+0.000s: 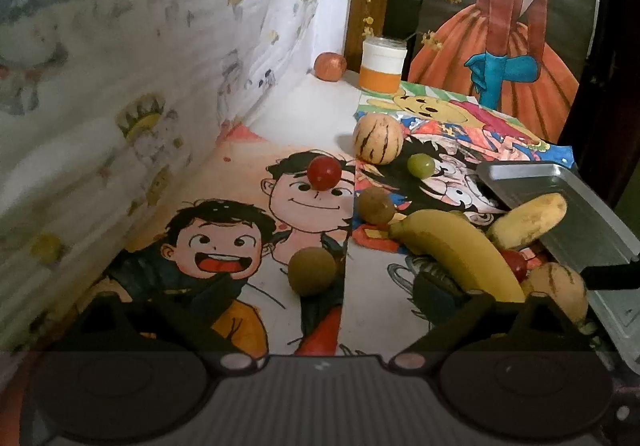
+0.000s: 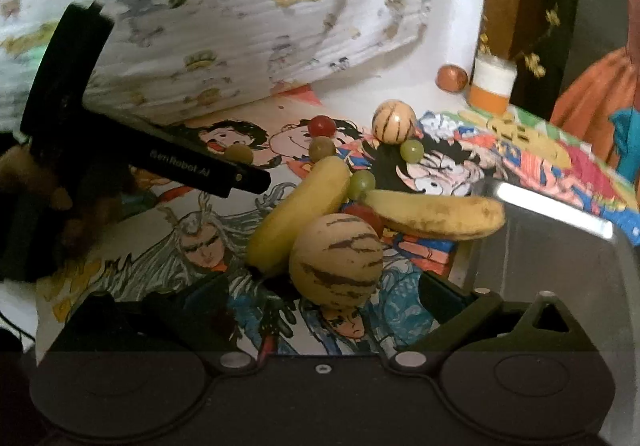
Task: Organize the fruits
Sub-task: 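Move the right tool toward the striped melon while the left tool approaches a small brown fruit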
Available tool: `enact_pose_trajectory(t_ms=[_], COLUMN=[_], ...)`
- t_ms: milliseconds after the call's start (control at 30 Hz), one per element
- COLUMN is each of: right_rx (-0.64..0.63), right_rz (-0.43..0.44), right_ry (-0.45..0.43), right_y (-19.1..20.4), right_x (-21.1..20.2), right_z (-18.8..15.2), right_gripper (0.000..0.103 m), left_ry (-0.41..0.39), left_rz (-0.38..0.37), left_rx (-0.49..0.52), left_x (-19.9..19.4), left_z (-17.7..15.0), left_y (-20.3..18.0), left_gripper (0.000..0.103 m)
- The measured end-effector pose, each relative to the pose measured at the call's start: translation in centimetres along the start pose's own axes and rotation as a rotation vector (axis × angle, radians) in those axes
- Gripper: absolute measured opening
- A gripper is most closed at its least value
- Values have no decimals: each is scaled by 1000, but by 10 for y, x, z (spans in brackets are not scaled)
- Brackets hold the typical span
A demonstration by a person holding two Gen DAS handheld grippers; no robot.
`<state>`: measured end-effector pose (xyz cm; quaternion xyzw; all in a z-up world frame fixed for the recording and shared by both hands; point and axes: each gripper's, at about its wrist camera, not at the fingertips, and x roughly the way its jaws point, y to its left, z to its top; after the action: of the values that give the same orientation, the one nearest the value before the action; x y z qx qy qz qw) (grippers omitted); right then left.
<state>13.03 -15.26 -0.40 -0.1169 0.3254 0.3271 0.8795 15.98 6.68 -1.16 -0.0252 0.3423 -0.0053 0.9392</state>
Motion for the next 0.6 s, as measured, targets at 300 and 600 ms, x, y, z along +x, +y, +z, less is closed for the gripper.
enact_pose_trajectory(t_ms=[300, 600], right_rx=[80, 195], right_rz=[33, 74], right_ry=[-8, -36], right_y=[-4, -7], right_x=[12, 17], right_z=[3, 0], right_gripper=[92, 86], left_ry=[-16, -23], left_rz=[-34, -26], left_rx=[-8, -15], left_x=[3, 3], left_z=[-2, -2], left_y=[-3, -6], left_gripper=[80, 51])
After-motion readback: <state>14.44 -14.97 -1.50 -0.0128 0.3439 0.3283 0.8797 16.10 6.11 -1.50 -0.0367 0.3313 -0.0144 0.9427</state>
